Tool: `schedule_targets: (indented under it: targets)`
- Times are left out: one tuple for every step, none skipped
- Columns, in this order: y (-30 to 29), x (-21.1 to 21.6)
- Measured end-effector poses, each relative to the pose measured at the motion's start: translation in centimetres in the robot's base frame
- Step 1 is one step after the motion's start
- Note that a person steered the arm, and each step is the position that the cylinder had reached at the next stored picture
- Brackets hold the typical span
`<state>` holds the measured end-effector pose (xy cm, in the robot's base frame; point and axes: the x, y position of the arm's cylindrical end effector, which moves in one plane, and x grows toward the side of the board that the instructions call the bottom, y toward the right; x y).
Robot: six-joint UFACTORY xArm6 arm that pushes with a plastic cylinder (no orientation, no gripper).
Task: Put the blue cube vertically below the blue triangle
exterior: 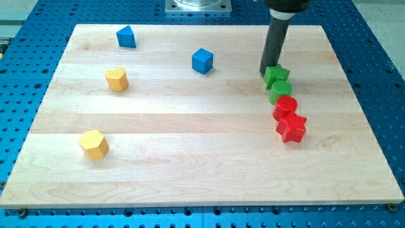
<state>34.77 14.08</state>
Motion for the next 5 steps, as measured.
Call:
schedule_targets:
  targets:
    - [-2.8,-1.5]
    - [-4.7,-1.6]
    - [-5.0,-1.6]
    - [-6.0,-1.6]
    - [-12.2,-1.8]
